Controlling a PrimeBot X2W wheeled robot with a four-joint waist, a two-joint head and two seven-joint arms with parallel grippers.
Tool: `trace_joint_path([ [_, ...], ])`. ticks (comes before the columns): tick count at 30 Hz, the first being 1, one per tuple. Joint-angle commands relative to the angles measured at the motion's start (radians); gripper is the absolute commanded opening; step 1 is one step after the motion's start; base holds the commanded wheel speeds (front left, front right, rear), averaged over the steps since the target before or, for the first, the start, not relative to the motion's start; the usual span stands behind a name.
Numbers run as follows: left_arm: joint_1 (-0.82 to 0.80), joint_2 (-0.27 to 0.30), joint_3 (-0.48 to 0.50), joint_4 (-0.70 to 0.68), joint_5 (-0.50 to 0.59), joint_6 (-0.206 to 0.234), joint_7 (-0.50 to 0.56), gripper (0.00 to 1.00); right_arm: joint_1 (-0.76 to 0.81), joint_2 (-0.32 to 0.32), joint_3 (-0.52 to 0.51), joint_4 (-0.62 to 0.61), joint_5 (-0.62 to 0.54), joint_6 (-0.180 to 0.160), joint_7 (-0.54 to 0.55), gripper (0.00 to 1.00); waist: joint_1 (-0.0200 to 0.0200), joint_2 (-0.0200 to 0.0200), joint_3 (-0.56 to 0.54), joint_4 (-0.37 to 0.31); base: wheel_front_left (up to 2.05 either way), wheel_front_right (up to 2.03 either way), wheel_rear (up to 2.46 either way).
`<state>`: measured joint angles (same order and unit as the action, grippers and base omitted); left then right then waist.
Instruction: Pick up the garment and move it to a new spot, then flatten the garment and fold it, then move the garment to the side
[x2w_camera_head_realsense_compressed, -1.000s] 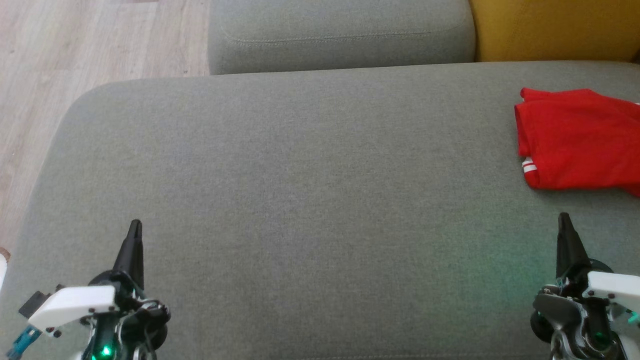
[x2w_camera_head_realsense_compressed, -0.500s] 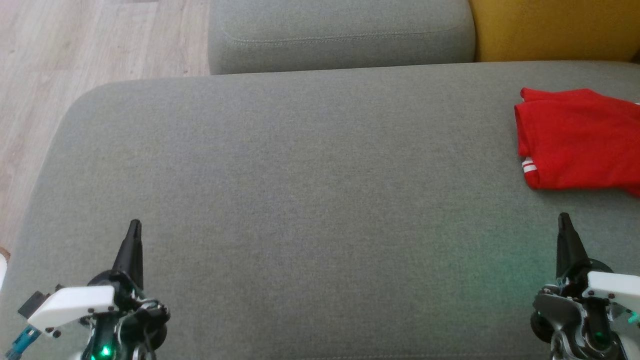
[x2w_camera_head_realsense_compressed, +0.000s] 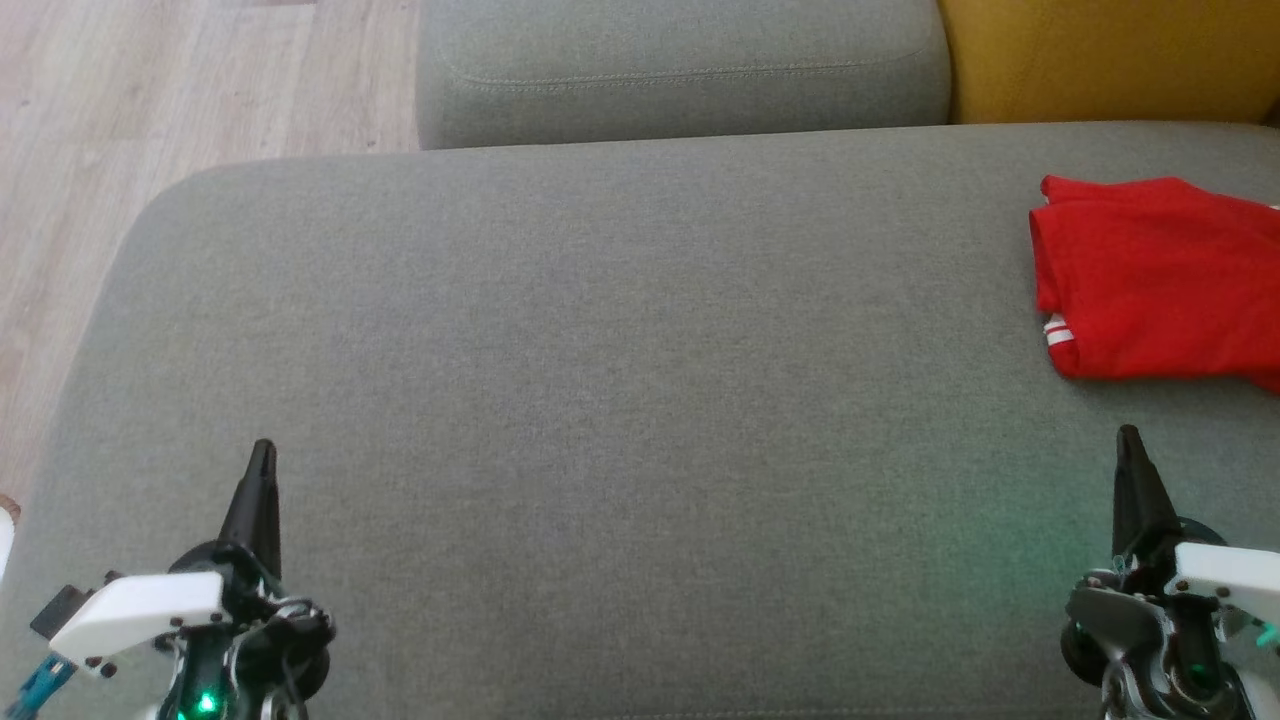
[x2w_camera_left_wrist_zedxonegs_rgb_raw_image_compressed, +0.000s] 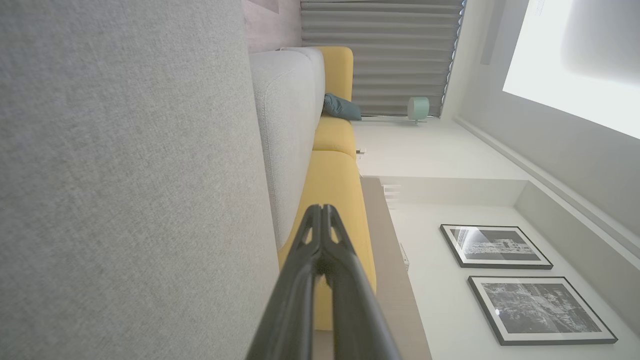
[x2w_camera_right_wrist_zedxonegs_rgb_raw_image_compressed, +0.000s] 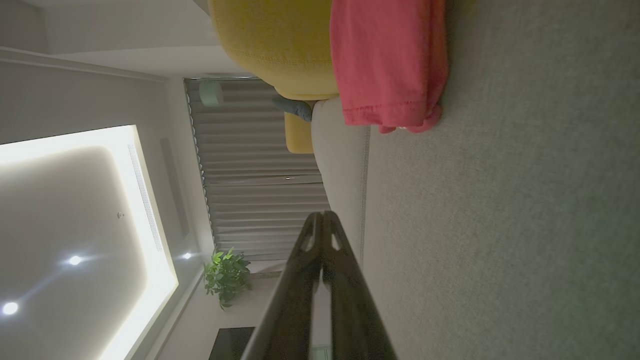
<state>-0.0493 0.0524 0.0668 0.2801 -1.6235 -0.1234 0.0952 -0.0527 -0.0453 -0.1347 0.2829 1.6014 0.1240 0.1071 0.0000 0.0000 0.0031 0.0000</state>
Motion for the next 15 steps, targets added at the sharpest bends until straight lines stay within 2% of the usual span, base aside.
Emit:
trace_joint_path([
  [1,-0.058,0.008,0.033,-0.035,0.003,-0.007,0.007,0.00,-0.055,-0.005,0.020,-0.038,0.006,0.007,0.007,0.00,0.0000,0.0000,0.000,0.000,0.00,0.00,0.00],
  [15,-0.058,0.006,0.036,-0.035,0.006,-0.007,0.009,0.00,-0.055,-0.005,0.020,-0.038,0.006,0.007,0.007,0.00,0.0000,0.0000,0.000,0.000,0.00,0.00,0.00],
])
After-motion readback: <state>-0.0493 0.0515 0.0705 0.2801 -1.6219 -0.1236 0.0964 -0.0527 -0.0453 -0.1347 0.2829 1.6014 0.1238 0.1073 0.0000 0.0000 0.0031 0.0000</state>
